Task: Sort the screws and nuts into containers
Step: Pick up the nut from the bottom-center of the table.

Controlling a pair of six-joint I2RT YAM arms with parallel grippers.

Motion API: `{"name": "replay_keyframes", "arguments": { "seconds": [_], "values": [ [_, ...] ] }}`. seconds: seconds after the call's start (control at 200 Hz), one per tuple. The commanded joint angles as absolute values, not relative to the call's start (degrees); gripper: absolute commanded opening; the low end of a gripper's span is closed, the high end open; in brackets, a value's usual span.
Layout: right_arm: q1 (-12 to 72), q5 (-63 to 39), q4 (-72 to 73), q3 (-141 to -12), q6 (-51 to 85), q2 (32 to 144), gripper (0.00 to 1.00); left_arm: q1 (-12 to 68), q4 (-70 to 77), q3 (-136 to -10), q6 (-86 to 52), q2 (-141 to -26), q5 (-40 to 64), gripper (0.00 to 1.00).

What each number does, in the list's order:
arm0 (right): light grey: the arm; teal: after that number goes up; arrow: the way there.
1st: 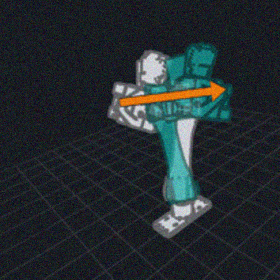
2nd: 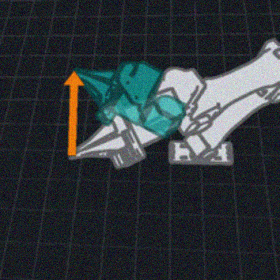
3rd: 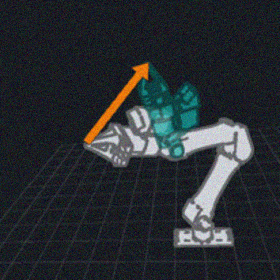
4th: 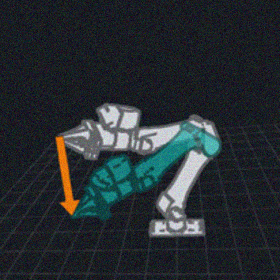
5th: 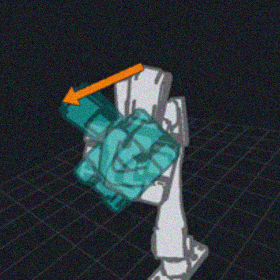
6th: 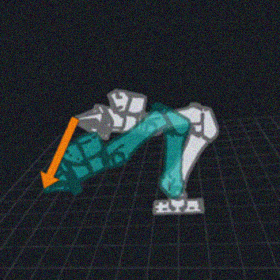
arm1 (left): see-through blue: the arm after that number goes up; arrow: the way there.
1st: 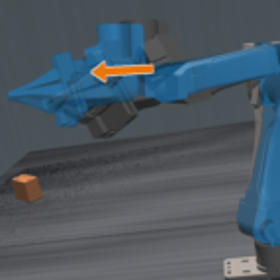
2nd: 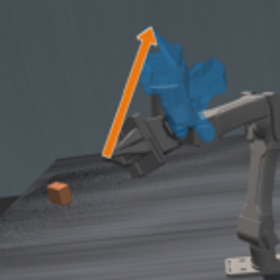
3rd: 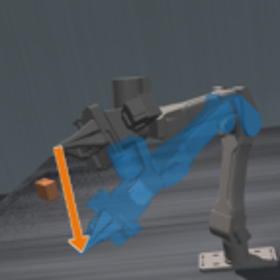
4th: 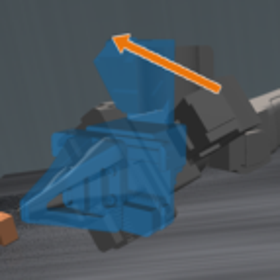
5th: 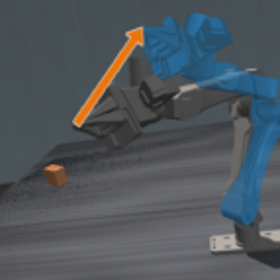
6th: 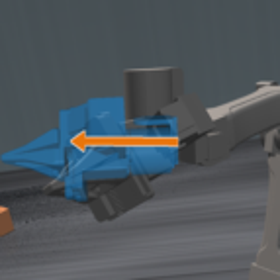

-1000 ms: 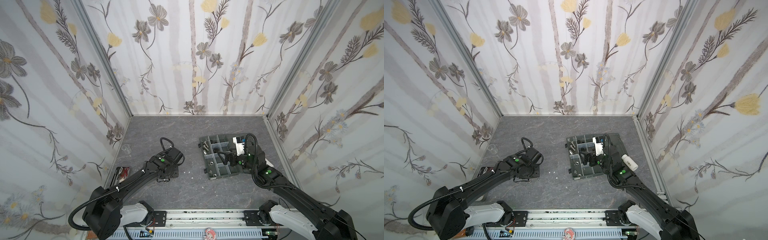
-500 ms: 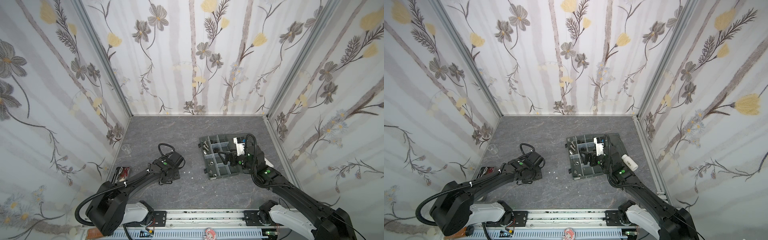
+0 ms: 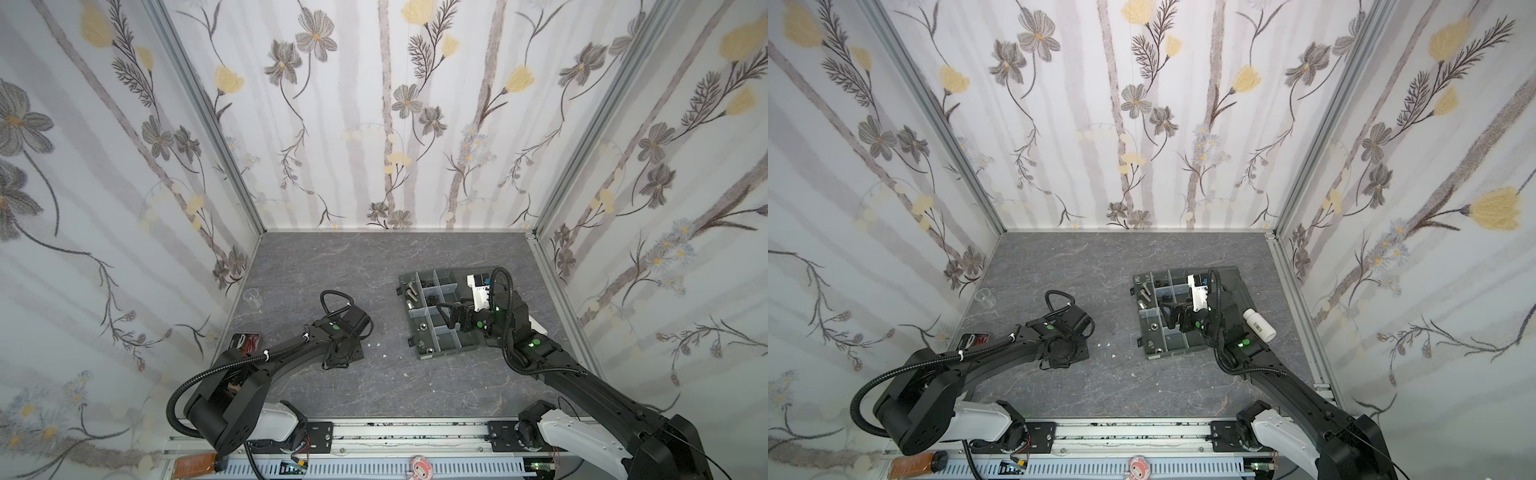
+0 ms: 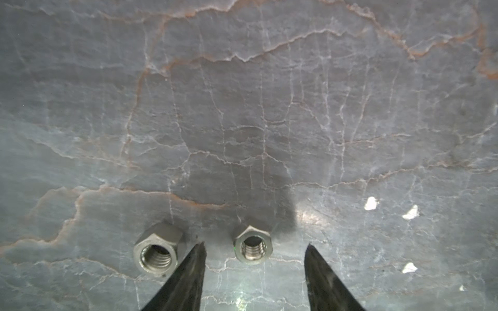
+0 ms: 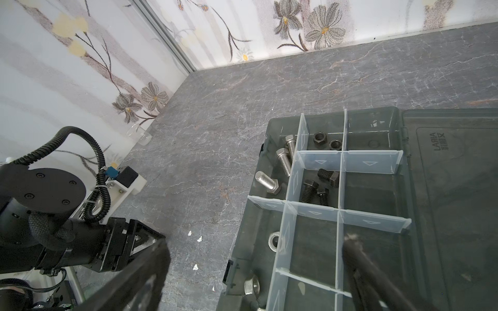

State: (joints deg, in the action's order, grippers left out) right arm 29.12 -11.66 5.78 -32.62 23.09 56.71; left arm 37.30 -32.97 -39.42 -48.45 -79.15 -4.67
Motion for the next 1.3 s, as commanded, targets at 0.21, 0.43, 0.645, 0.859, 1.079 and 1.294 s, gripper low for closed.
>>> {"name": "replay_keyframes", "arguments": {
  "seconds": [0.21,0.43,0.645,0.859,1.079,1.294],
  "values": [
    [28.96,-11.95,7.78,-32.27,23.55,56.91,1.00,37.33,-31.21,-39.35,-48.96,-80.93,-4.72,0.49],
    [28.92,-11.94,7.82,-32.25,23.55,56.81,1.00,37.35,-31.29,-39.64,-48.34,-81.90,-5.01,0.44],
    [28.92,-11.95,7.73,-32.09,23.50,56.84,1.00,37.32,-31.35,-40.42,-47.66,-82.80,-5.35,0.39],
    [28.86,-11.93,7.69,-32.20,23.42,56.83,1.00,37.35,-32.52,-42.19,-46.44,-83.91,-6.25,0.33],
    [28.91,-11.95,7.67,-32.20,23.42,57.09,1.00,37.34,-31.80,-42.12,-46.06,-85.07,-5.10,0.30],
    [28.89,-12.01,7.73,-32.16,23.46,57.08,1.00,37.34,-32.21,-42.14,-44.79,-85.98,-5.05,0.32]
  ]
}}
